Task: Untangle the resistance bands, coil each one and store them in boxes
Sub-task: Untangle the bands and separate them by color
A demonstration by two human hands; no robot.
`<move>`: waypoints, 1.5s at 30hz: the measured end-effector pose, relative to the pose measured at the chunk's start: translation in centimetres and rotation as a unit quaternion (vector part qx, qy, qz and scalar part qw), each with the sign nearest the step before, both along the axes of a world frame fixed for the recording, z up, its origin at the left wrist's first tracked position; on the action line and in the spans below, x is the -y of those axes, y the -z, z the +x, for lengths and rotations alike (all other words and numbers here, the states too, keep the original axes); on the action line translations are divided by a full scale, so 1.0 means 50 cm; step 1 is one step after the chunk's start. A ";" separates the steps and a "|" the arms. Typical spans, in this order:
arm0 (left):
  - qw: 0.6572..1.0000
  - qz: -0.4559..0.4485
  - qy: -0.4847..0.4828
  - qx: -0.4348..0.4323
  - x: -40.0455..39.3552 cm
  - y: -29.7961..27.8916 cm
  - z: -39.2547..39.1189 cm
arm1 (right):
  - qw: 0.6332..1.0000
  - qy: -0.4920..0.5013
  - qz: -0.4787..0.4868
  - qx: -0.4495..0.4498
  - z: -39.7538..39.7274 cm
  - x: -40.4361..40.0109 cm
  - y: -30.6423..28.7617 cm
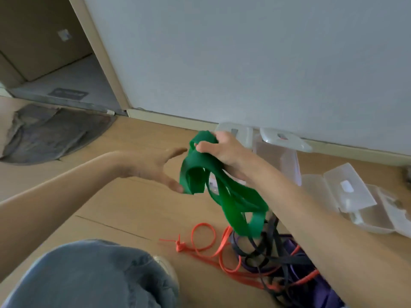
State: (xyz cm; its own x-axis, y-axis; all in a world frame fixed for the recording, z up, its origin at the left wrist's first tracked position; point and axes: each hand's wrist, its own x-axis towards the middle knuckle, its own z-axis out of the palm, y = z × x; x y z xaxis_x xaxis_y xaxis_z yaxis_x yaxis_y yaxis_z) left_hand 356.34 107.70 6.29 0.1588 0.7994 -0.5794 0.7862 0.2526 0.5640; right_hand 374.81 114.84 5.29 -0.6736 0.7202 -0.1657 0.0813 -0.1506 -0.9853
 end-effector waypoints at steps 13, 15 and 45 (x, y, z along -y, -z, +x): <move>0.921 0.185 -0.301 0.162 0.058 0.197 -0.266 | 0.945 -0.069 -0.295 -0.126 -0.342 0.009 0.200; 0.928 0.113 -0.324 0.145 0.014 0.267 -0.299 | 0.927 -0.043 -0.361 -0.096 -0.375 -0.013 0.273; 0.939 0.041 -0.311 -0.141 0.028 0.656 -0.203 | 0.904 0.140 -0.265 0.304 -0.336 0.074 0.645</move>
